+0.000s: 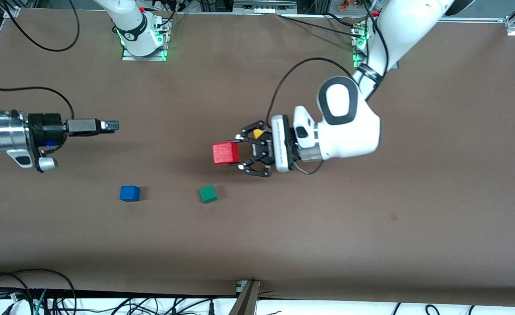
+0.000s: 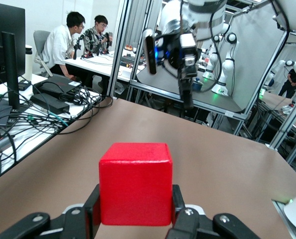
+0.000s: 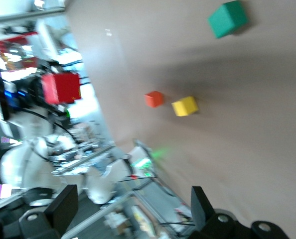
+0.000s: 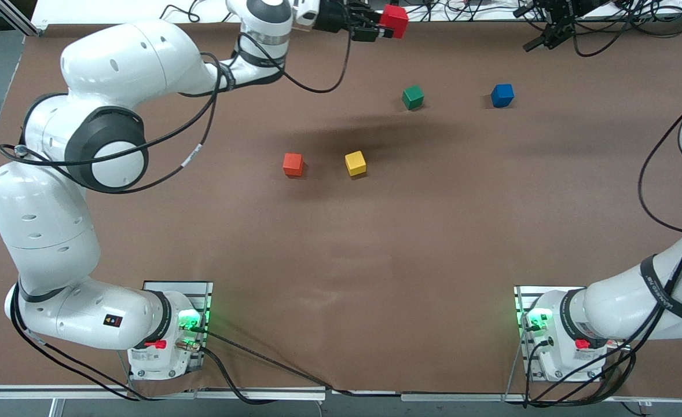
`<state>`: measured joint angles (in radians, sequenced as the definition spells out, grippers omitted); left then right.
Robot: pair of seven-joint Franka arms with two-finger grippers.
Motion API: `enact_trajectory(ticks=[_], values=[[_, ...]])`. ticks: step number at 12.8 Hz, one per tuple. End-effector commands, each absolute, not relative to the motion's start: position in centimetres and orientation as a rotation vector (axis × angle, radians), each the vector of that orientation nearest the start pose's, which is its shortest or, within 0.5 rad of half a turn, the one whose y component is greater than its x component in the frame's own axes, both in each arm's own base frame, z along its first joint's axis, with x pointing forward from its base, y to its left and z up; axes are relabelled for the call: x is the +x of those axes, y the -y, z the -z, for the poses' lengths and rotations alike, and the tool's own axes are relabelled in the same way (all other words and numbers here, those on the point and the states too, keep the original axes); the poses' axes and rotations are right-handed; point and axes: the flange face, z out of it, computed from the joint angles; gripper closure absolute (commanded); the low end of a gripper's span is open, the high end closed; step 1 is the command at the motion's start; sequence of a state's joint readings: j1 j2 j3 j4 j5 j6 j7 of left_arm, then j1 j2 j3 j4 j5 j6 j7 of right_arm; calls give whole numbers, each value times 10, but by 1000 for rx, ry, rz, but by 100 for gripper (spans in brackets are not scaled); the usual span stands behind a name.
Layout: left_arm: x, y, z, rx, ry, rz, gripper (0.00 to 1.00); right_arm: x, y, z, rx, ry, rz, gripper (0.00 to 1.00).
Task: Pass red block to right arm, stack on blue
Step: 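Carry the red cube toward the right gripper and rotate it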
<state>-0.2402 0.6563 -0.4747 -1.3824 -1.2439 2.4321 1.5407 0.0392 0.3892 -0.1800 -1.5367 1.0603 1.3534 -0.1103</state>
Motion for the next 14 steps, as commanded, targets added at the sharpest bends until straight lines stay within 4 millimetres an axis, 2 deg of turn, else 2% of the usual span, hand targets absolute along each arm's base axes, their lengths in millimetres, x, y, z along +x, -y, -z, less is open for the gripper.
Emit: enact_trajectory(ticks=[1,5,7,10,12,14], values=[[619,455,-413,1615,1107,-972,100,644,-44,-453,-1876,-127,-423,0],[607,477,-425,1622,1039,-1002,100,665,-58,-434,-1632,-177,-385,0],[608,478,-432,1618,1032,-1018,100,674,-69,-420,-1541,-195,-372,0],[595,499,-426,1630,1024,-1013,100,680,-84,-405,-1471,-192,-353,0],[601,502,-426,1620,1010,-1025,100,682,-88,-396,-1445,-178,-328,0],[602,514,-425,1620,981,-1032,100,683,-95,-389,-1448,-171,-308,0]])
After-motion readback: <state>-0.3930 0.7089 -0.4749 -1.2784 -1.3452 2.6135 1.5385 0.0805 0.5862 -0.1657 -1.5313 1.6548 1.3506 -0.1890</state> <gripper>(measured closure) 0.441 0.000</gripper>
